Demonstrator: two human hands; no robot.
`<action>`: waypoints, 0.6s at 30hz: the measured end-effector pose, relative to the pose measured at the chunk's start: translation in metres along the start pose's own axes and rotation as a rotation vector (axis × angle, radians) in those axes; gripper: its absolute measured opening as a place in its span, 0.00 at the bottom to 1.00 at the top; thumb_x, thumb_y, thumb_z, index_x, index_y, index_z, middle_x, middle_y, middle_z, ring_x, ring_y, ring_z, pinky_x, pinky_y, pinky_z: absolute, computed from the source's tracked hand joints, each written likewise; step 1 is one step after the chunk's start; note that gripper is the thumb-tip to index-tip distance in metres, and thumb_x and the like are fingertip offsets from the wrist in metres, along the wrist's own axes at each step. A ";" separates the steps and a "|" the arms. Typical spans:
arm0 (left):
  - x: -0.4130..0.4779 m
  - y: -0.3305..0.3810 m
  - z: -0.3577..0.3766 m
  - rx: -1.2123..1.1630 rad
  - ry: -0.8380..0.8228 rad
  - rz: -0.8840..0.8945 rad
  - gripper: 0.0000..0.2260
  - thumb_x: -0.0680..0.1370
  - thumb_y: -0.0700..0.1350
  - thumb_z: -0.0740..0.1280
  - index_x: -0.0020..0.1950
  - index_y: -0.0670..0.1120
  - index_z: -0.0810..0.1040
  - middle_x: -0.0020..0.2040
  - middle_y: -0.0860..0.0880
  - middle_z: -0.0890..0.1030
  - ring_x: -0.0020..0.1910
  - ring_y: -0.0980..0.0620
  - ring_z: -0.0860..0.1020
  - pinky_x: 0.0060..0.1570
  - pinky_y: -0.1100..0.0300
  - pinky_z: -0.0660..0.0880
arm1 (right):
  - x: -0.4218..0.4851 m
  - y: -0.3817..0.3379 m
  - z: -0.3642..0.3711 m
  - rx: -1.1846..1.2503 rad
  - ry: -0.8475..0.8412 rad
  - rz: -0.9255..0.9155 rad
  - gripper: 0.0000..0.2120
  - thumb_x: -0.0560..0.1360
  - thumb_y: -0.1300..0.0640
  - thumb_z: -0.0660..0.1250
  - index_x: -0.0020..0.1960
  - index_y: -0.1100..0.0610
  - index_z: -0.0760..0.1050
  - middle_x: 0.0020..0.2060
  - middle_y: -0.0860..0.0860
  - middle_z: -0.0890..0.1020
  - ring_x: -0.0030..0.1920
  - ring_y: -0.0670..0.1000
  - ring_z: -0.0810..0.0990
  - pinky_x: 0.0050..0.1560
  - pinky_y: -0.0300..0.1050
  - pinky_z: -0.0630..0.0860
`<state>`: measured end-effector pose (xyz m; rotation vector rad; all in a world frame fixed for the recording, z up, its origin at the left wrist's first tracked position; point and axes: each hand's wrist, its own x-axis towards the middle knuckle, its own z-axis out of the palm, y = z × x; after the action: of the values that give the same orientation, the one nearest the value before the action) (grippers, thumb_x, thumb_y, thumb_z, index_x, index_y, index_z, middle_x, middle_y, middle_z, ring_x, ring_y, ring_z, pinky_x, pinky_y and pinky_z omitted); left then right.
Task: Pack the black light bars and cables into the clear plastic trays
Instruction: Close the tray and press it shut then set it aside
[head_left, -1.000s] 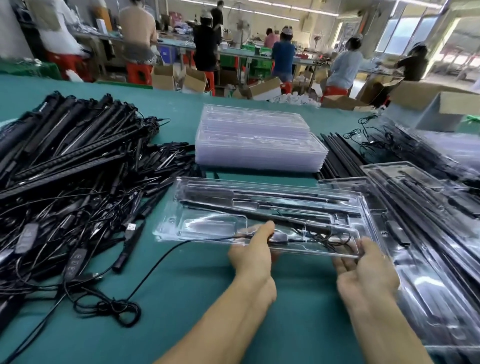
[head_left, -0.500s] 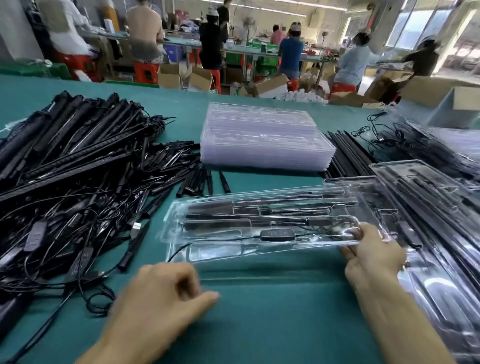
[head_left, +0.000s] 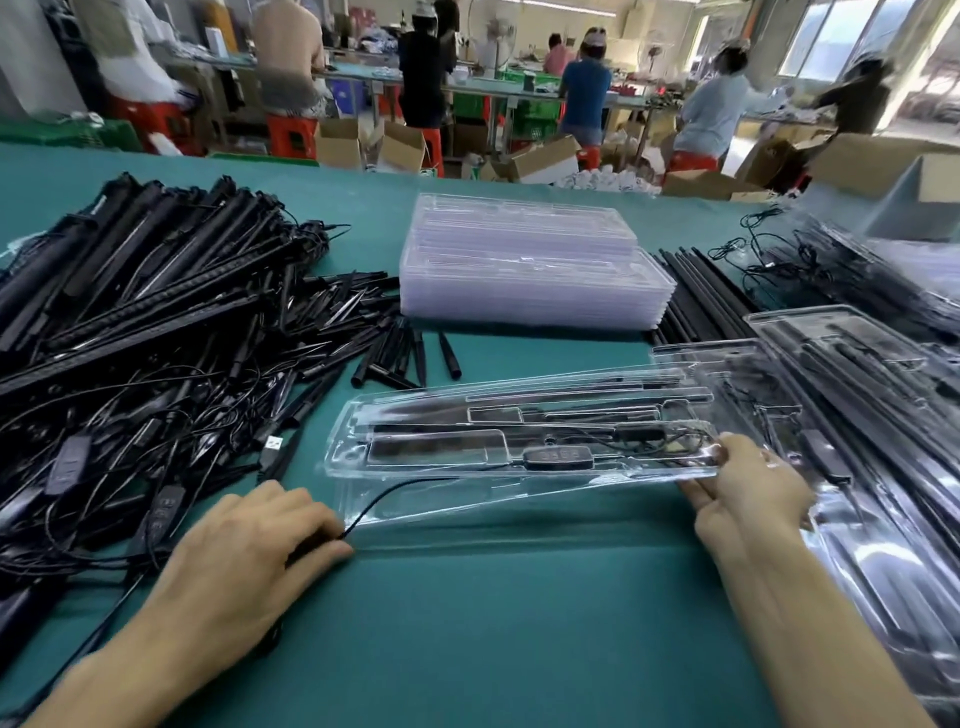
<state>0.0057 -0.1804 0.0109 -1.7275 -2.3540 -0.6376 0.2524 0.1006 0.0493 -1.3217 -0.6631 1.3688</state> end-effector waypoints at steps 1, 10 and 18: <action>0.001 -0.004 0.000 -0.043 0.013 -0.038 0.13 0.77 0.63 0.61 0.44 0.58 0.79 0.39 0.63 0.77 0.41 0.61 0.75 0.39 0.55 0.75 | 0.000 0.000 -0.001 -0.005 -0.005 0.000 0.12 0.77 0.64 0.64 0.36 0.55 0.68 0.32 0.50 0.75 0.30 0.47 0.75 0.28 0.45 0.75; 0.017 -0.020 0.000 0.168 0.138 -0.363 0.06 0.73 0.49 0.75 0.43 0.57 0.78 0.36 0.59 0.78 0.33 0.48 0.79 0.30 0.60 0.70 | 0.001 0.004 -0.010 -0.035 -0.026 -0.026 0.10 0.77 0.64 0.65 0.38 0.55 0.70 0.32 0.49 0.75 0.28 0.46 0.76 0.28 0.42 0.75; 0.020 0.041 -0.019 -0.098 0.727 0.051 0.06 0.80 0.43 0.63 0.49 0.43 0.79 0.38 0.48 0.76 0.34 0.47 0.74 0.36 0.47 0.73 | 0.000 0.006 -0.008 -0.042 -0.034 -0.025 0.10 0.76 0.65 0.64 0.37 0.56 0.71 0.32 0.51 0.75 0.29 0.47 0.76 0.29 0.44 0.76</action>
<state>0.0354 -0.1612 0.0448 -1.2716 -1.7830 -1.1497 0.2578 0.0962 0.0418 -1.3221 -0.7326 1.3660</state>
